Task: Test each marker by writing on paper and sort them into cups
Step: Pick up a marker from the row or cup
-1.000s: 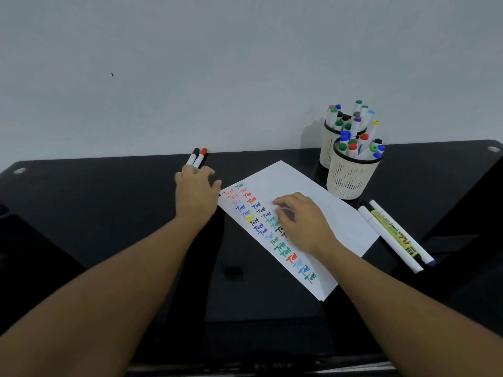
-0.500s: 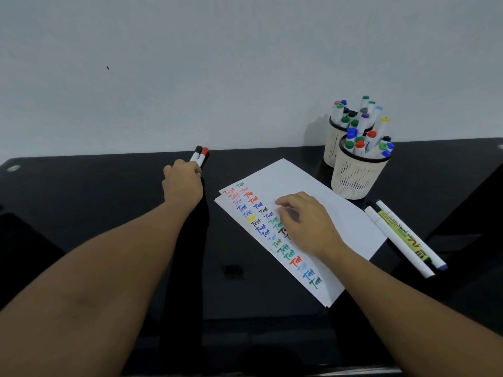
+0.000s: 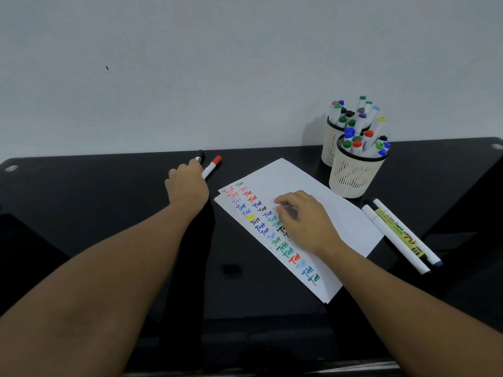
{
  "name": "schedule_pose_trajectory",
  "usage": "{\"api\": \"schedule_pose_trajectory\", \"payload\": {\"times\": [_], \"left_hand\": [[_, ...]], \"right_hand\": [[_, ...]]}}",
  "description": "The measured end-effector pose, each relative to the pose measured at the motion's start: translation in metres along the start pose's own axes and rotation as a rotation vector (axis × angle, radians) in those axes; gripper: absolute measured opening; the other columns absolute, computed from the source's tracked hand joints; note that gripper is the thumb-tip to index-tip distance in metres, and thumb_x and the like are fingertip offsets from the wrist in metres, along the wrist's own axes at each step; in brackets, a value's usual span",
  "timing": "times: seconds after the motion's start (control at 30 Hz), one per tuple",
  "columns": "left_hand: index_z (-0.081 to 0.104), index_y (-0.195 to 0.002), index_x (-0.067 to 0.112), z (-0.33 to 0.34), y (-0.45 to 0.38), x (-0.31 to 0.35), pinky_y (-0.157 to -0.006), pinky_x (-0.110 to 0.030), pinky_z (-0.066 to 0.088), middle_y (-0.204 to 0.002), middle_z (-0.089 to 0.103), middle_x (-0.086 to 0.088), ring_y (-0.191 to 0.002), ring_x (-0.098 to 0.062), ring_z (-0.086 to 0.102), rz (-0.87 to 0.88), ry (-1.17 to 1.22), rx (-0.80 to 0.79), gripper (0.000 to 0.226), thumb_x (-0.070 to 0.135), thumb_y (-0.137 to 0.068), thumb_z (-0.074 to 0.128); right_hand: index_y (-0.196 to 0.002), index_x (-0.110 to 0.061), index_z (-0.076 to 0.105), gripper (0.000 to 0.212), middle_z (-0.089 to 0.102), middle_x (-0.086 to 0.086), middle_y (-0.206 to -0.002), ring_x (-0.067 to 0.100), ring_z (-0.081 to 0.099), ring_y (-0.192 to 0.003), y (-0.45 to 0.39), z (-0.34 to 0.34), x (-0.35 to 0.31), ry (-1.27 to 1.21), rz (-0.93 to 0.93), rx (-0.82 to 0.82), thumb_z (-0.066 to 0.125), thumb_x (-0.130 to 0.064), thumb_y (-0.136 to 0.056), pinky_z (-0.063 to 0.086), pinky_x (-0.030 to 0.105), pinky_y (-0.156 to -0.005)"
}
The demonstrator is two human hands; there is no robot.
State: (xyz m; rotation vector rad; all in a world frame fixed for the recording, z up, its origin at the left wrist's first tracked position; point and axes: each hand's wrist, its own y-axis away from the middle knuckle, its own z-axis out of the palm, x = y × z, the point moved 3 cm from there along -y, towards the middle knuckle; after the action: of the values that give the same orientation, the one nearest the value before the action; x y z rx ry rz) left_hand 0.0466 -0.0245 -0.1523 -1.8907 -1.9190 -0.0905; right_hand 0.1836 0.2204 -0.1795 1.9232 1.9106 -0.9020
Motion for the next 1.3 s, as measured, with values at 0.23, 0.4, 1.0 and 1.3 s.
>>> {"api": "schedule_pose_trajectory", "payload": {"times": [0.23, 0.4, 1.0, 1.3], "left_hand": [[0.055, -0.118, 0.017, -0.007, 0.024, 0.011, -0.086, -0.046, 0.053, -0.108, 0.062, -0.006, -0.098, -0.027, 0.06, -0.016, 0.33, 0.048, 0.02, 0.011, -0.099, 0.054], [0.056, -0.12, 0.025, -0.007, 0.086, 0.044, -0.088, -0.04, 0.055, -0.106, 0.062, 0.009, -0.098, -0.011, 0.062, 0.158, 0.625, -0.034, 0.022, 0.018, -0.099, 0.057], [0.039, -0.144, 0.026, 0.007, 0.154, 0.068, -0.089, -0.038, 0.054, -0.106, 0.062, 0.012, -0.097, -0.006, 0.062, 0.26, 0.665, -0.13, 0.04, 0.034, -0.106, 0.047], [0.028, -0.154, 0.033, 0.004, 0.153, 0.069, -0.089, -0.042, 0.054, -0.111, 0.062, 0.011, -0.097, -0.008, 0.064, 0.225, 0.669, -0.142, 0.049, 0.036, -0.107, 0.044]], "right_hand": [[-0.132, -0.025, 0.064, 0.034, 0.065, -0.01, -0.125, 0.004, 0.057, -0.108, 0.002, -0.003, -0.005, -0.064, 0.03, 0.012, 0.053, -0.042, -0.105, 0.044, 0.02, -0.095], [-0.133, -0.026, 0.06, 0.044, 0.068, -0.007, -0.122, 0.01, 0.061, -0.111, 0.006, -0.012, -0.005, -0.296, 0.101, 0.041, 0.045, -0.056, -0.105, 0.048, 0.031, -0.098], [-0.11, -0.013, 0.056, 0.02, 0.078, 0.007, -0.102, 0.022, 0.075, -0.102, -0.006, -0.036, -0.005, -0.931, 0.406, -0.019, 0.047, -0.03, -0.11, 0.055, 0.04, -0.1], [-0.13, -0.025, 0.057, 0.031, 0.06, -0.004, -0.1, 0.012, 0.055, -0.082, -0.009, -0.065, -0.034, -0.378, 0.26, -0.151, 0.038, -0.04, -0.111, 0.044, 0.03, -0.076]]}}
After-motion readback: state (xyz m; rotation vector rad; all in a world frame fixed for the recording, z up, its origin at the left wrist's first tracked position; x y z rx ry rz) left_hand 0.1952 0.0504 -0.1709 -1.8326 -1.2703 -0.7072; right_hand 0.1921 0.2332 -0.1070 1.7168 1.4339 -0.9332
